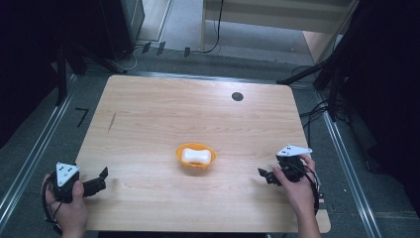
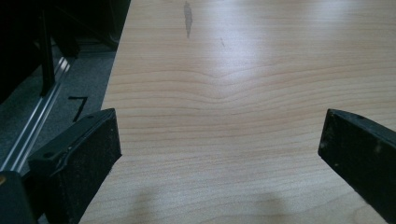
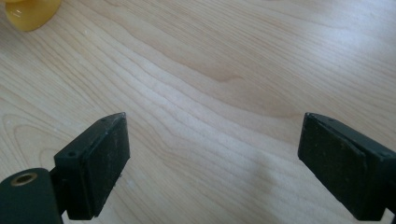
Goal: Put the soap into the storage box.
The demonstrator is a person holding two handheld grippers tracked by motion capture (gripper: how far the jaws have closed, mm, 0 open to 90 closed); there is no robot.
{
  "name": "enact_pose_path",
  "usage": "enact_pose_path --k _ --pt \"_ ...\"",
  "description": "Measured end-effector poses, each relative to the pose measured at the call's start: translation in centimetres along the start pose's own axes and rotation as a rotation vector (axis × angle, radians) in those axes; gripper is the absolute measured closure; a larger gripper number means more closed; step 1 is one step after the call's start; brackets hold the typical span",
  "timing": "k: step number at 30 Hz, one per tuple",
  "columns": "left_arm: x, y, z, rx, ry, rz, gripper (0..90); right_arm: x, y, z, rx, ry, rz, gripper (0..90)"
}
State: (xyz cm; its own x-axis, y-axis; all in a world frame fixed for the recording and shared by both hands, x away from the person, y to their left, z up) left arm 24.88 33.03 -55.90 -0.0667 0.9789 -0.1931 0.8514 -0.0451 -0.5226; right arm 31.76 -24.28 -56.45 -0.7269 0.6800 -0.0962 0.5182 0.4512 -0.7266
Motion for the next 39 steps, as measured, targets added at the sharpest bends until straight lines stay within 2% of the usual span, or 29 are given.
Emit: enact_pose_path --k 10,24,31,39 --pt "0.0 0.0 0.0 -0.001 0.001 0.0 0.0 -0.7 -1.0 2.7 -0.028 0.048 0.053 9.5" --pt "0.0 0.0 0.0 0.0 0.004 0.0 0.0 -1.2 -2.5 5.7 -0.056 0.102 0.097 9.4" --pt "0.0 0.0 0.0 -0.001 0.001 0.001 0.0 -1.3 -3.1 6.6 -0.057 0.114 0.111 8.6" --pt "0.0 0.0 0.0 -0.001 0.002 0.001 0.0 -1.7 -4.1 7.9 -0.096 0.154 0.126 8.0"
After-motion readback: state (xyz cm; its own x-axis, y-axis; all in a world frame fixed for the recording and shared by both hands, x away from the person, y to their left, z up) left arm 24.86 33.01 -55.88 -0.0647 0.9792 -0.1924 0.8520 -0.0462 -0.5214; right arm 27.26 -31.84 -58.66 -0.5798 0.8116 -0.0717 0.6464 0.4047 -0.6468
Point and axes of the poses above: each handheld gripper's, and its own axes: y roughly forward along the jaws, z roughly out of its underside, x roughly to its left, the point moved 7 cm from there along y, roughly forward along the jaws, and after that the axes turned 14 degrees about -y, right-handed, at the moved point
